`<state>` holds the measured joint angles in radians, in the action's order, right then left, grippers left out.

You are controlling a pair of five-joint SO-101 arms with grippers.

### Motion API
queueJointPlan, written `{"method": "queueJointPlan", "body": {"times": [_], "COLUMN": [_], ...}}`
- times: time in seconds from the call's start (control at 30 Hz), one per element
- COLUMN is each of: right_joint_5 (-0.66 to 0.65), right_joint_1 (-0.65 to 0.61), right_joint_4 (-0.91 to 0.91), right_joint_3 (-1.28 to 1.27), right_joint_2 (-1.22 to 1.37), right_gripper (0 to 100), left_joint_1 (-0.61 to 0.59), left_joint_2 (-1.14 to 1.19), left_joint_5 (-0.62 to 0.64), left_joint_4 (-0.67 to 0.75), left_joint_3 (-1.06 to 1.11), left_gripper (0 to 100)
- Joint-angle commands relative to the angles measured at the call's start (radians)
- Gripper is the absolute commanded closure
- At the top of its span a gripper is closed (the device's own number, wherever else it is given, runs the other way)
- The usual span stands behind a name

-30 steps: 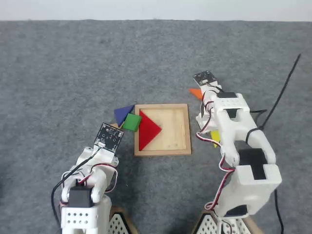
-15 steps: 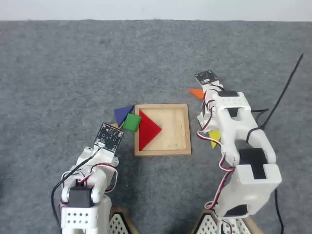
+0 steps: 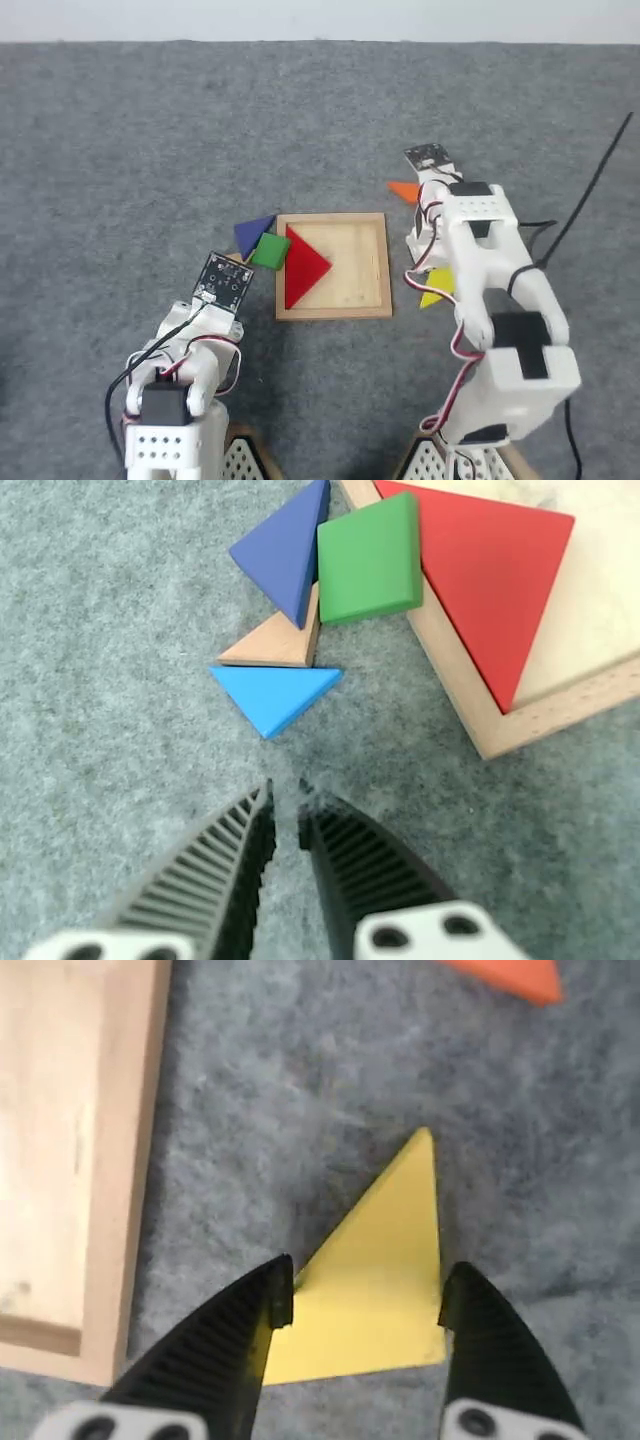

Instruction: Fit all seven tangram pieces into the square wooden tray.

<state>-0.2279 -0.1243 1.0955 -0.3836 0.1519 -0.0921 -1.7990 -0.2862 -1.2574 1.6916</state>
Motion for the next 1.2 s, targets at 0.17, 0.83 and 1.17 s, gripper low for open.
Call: {"method": "queueJointPlan", "body": {"times": [0.17,0.83,1.17], "right_joint_5": [0.072,0.13,0.17], "right_joint_1": [0.01,0.012,0.007], "right_joint_4": [0.065,0.074,0.045], "right_joint_3": [0.035,0.025,0.06], "right_joint_2": [-0.139,0.022,0.094], "right_gripper": [77.2,66.4,66.6], "left_joint_1": [-0.005,-0.005,-0.005], "left_joint_2": [-0.003,-0.003,-0.003], "left_joint_5": [0.003,0.003,0.003], "left_joint_4": [-0.005,-0.005,-0.005], "left_joint_3": [-0.008,-0.008,-0.008], "left_gripper": [96,96,96]}}
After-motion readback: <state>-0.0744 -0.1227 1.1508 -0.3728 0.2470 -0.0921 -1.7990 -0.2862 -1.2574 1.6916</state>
